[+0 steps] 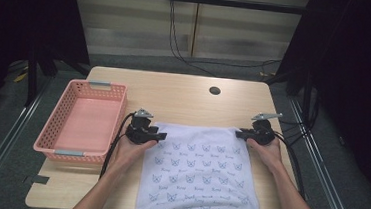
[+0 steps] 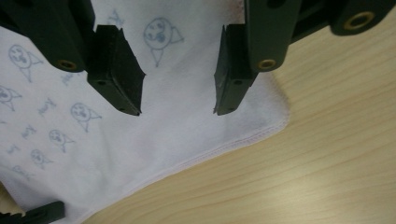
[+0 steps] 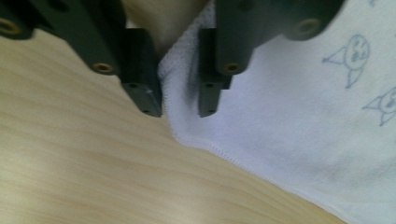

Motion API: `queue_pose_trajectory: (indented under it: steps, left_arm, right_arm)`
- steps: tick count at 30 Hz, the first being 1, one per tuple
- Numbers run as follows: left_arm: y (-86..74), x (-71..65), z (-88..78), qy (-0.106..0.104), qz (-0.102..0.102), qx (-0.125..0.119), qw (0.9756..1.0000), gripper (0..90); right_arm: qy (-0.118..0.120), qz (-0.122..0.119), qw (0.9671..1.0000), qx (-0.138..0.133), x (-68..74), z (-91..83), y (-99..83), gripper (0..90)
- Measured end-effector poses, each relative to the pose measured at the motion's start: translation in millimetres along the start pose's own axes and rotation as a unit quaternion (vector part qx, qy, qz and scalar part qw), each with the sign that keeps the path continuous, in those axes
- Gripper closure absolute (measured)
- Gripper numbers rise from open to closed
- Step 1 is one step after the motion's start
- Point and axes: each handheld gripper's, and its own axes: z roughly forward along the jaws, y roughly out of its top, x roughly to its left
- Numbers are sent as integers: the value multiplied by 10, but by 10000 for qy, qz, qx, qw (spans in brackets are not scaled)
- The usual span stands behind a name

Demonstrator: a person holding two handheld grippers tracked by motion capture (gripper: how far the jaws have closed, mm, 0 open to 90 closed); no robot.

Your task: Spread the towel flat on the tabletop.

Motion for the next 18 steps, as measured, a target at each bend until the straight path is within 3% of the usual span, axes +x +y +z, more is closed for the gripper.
queue_pose_trajectory:
  steps: [5, 9, 11, 13, 15, 18]
  left_arm:
    - [-28, 85, 28, 90, -48, 117, 9999, 460]
    - [-54, 124, 27, 144, -188, 48, 9997, 458]
    - [-59, 150, 37, 178, -155, 71, 9997, 459]
    - [-58, 175, 60, 311, -234, 61, 9992, 458]
    - [-58, 201, 92, 299, -361, 28, 9989, 449]
    - [-51, 221, 139, 363, -339, 7, 9988, 447]
  right_arm:
    - [46, 122, 9999, -19, -16, -48, -11, 855]
    - [49, 89, 9999, -22, -21, -100, -29, 855]
    - [28, 95, 10000, -5, -32, -124, -47, 855]
    - [29, 92, 10000, -18, -46, -135, -62, 855]
    - [38, 129, 9999, -20, -50, -145, -68, 855]
    - [51, 114, 9999, -15, -39, -140, -69, 855]
